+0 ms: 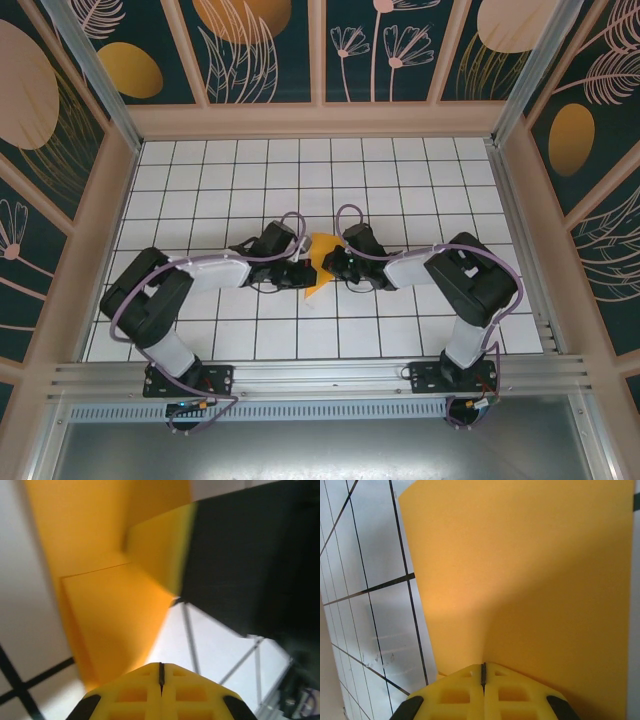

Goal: Fold a paper plane with a square sheet of paper (pick it up from the middle)
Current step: Third fold the triangle at the center of the table.

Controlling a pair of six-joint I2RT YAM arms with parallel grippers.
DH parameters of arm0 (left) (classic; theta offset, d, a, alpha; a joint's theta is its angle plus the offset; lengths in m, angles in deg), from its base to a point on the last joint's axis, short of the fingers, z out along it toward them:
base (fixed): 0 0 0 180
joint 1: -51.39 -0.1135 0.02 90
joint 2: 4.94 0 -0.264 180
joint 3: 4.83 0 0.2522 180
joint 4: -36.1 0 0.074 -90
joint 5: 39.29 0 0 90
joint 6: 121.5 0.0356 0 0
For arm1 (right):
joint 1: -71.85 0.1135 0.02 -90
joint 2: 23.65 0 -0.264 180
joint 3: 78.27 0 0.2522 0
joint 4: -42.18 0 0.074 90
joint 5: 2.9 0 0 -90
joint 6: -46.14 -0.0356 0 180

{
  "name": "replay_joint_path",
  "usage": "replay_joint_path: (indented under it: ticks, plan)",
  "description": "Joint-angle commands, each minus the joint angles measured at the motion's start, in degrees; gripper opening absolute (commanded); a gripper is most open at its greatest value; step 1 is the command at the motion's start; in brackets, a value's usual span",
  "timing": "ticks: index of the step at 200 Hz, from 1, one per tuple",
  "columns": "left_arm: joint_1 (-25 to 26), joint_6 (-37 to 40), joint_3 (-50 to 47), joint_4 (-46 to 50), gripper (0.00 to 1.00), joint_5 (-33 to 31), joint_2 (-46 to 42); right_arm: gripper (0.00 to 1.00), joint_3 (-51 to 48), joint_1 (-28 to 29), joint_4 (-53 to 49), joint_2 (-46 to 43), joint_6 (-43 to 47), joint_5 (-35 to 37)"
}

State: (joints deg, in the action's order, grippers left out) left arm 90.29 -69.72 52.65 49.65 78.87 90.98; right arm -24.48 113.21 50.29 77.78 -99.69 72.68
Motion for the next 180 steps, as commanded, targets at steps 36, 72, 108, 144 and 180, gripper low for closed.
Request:
replay_joint_path:
  ticks: [36, 72, 108, 144, 180]
  plan:
    - [-0.28, 3.75, 0.28, 4.38, 0.0, -8.37, 5.84, 0.0, 0.92, 0.36, -6.2, -2.28, 2.71, 2.3]
    - [-0.26, 3.83, -0.13, 4.34, 0.0, -8.65, 5.43, 0.0, -1.34, 0.86, -4.59, -8.54, 2.88, 2.41]
    - [-0.31, 3.76, -0.26, 4.07, 0.0, -8.34, 5.27, 0.0, -4.35, 3.95, 1.28, -8.27, 0.36, 0.19]
    - [-0.22, 3.76, -0.14, 4.25, 0.0, -8.21, 5.37, 0.0, -5.21, 5.3, 5.28, -3.12, -1.86, -0.43]
    - [-0.25, 3.76, -0.21, 5.15, 0.0, -9.13, 5.18, 0.0, -4.8, 4.9, 1.19, -0.2, -2.12, 2.37]
